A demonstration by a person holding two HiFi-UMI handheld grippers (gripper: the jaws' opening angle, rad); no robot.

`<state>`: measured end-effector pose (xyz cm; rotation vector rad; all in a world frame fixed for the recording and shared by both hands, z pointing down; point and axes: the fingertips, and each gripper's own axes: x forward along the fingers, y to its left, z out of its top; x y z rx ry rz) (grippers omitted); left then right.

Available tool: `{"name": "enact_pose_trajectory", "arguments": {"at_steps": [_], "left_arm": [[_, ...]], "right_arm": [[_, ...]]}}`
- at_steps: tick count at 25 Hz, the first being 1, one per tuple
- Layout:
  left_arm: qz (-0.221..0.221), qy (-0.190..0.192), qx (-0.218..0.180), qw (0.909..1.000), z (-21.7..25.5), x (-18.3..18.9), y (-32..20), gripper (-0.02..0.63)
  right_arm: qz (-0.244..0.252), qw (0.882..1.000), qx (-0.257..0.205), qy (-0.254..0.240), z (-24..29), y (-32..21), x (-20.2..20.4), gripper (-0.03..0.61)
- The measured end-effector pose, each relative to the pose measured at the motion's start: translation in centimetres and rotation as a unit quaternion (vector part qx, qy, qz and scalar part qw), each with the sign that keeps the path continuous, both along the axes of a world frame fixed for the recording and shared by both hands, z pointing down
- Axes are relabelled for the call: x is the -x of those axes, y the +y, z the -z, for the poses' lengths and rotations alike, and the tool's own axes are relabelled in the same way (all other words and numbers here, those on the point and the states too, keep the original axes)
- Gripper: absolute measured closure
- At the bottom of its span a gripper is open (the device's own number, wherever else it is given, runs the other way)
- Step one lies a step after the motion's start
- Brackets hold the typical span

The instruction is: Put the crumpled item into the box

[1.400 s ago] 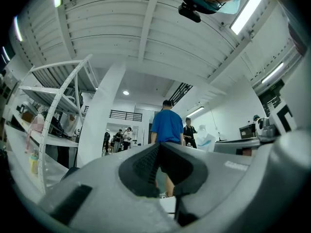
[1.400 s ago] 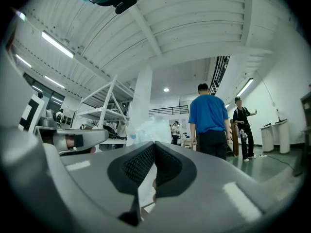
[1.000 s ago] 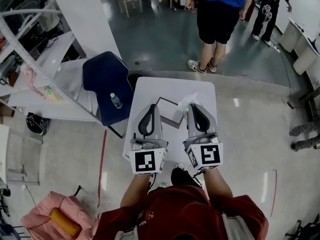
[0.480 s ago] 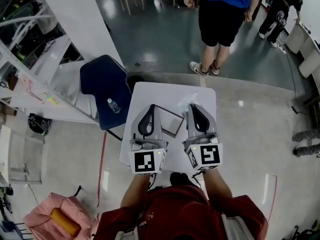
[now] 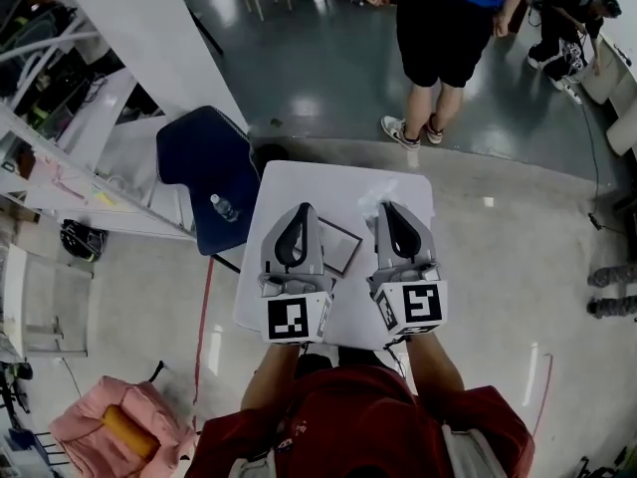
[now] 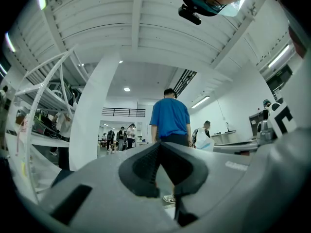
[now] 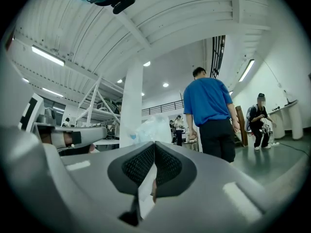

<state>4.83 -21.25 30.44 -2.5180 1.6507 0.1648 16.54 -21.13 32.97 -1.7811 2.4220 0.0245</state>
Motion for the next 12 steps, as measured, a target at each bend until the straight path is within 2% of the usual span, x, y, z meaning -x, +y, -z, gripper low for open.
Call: {"name": "enact_pose_trajectory", "arguments": {"at_steps": [12], "left_arm": [[0.012,0.000,0.016,0.9998,-1.9,2.1,-2.9,0.611]], "right_arm": [[0.014,1.000,0.016,0.005,-1.8,-3.0,2.3,0.575]]}}
